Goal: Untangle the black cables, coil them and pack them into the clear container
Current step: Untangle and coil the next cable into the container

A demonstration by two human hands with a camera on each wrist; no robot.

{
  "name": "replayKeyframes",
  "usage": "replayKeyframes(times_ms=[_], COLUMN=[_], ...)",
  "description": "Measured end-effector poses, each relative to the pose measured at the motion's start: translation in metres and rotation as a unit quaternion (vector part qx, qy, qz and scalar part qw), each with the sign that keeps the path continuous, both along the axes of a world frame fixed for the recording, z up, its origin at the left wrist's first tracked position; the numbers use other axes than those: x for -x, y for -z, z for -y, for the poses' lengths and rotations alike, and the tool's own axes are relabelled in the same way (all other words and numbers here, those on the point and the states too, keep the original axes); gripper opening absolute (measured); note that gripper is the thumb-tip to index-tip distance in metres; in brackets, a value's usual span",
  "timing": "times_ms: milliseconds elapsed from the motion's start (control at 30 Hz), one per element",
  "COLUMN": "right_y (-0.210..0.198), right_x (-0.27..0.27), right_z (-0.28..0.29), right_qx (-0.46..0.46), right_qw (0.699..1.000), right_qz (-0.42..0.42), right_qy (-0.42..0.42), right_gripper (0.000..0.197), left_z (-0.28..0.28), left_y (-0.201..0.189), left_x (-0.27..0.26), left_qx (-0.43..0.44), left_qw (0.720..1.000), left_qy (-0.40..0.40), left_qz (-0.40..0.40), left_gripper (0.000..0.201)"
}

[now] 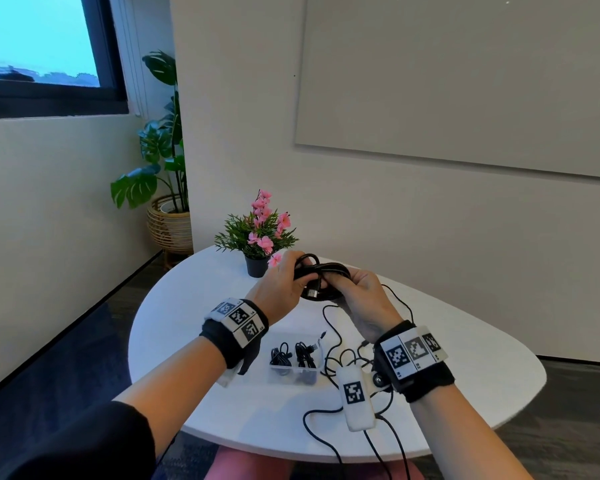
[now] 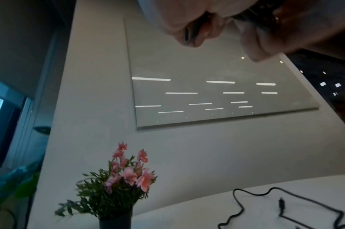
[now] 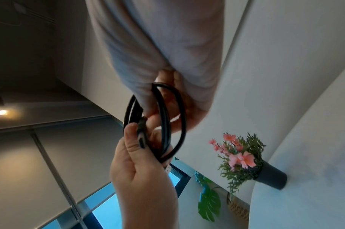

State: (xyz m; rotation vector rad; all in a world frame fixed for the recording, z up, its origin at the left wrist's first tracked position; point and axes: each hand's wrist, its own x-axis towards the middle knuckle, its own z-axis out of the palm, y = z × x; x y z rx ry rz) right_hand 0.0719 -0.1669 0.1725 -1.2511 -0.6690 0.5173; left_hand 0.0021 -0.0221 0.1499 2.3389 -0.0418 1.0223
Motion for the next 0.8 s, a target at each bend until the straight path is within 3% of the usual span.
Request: replayKeyframes(times_ms=[200, 333, 500, 800], right_y=[0.007, 0.008, 0.012, 0.020], right_x=[0.001, 0.005, 0.004, -0.006], right_z=[0.007, 0.007, -0.001, 0.002], right_qx=[0.041, -0.009, 0.021, 0.089], right_qw=[0.999, 0.993, 0.999, 0.995], right_qz=[-0.022, -0.078, -0.041, 0.035], right_qy=[-0.025, -0.082, -0.028, -0.027], right_gripper=[0.015, 0.020, 0.015, 0.014], left_z=[-0.005, -0.010, -0.010, -0.010], left_y=[0.010, 0.023, 0.035, 0.041], left_x=[0.000, 0.001, 0.004, 0.010], left_qx=[0.034, -0.009, -0.016, 0.051], left_qw=[0.999, 1.000, 0.999, 0.995], left_qy=[0.032, 0.012, 0.013, 0.042], left_qz=[0.004, 0.013, 0.038, -0.076], left_gripper=[0.034, 0.038, 0.042, 0.017])
